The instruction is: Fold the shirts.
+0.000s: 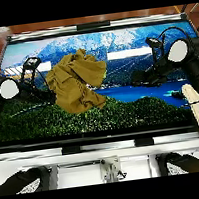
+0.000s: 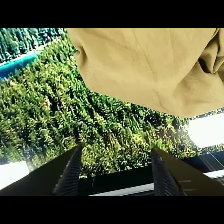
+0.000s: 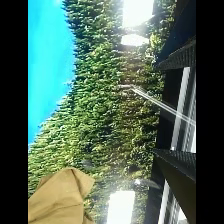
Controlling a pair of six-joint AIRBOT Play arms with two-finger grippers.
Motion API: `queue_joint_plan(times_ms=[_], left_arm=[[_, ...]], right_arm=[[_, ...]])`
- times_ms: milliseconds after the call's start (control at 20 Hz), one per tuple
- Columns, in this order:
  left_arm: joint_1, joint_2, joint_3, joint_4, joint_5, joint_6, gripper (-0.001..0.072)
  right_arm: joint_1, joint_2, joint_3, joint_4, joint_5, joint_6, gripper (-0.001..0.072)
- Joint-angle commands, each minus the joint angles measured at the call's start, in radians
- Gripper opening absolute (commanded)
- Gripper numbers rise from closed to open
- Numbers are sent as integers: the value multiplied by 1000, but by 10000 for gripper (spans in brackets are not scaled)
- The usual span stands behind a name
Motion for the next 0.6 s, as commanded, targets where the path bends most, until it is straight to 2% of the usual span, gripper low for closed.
queue_joint_plan(times_ms=[0, 550], left_arm=[[0, 1, 0, 0, 0, 0, 537], [0, 1, 0, 0, 0, 0, 538]], right_arm=[[1, 0, 0, 0, 1, 0, 620], [1, 0, 0, 0, -22, 0, 620]])
